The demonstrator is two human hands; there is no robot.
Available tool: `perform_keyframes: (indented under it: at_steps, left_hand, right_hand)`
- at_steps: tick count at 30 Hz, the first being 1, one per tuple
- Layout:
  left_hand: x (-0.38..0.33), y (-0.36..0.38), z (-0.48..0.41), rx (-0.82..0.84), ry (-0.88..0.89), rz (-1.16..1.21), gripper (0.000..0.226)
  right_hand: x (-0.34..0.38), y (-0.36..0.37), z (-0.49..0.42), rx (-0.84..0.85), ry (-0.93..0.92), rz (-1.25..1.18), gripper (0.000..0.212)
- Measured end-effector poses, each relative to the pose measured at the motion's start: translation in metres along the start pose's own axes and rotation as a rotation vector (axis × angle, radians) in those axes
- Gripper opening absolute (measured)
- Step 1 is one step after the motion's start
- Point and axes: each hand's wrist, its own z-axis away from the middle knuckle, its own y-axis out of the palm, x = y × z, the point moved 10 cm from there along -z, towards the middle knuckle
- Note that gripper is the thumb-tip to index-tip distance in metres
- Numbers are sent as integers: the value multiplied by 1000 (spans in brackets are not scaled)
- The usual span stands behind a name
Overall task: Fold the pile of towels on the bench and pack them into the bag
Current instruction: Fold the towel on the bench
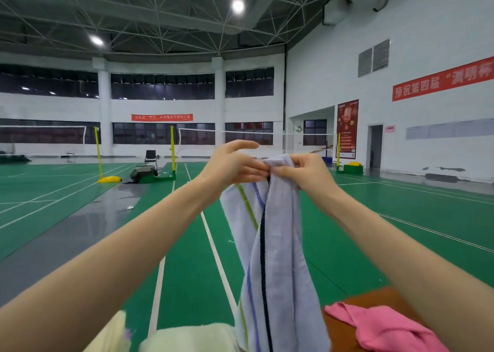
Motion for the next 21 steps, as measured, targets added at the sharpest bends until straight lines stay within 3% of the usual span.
perform_keyframes:
  at_steps: [2, 4, 6, 10, 13, 16, 21]
  left_hand:
    - [5, -5, 3, 92, 142, -392, 40]
    - [29, -3, 8, 244, 81, -561, 25]
    - [54, -4, 13, 338, -61, -456, 17]
    - [66, -26, 11, 318, -174, -268, 34]
    - [59, -54, 1, 141, -160, -188, 34]
    - [44, -79, -10, -91, -80, -270, 13]
    - [25, -90, -14, -247, -36, -266, 6]
  right_hand:
    - [-7, -3, -1, 6, 91, -93, 12]
    - [-12, 1, -2, 69, 165, -240, 8]
    - [-11, 7, -3, 156, 181, -365, 13]
    - [-12, 2, -7, 177, 188, -438, 16]
    - [-36, -8, -12, 111, 261, -203, 11]
    - [-59, -9, -15, 77, 303, 7, 12]
    - [-74, 9, -25, -19, 353, -173, 10]
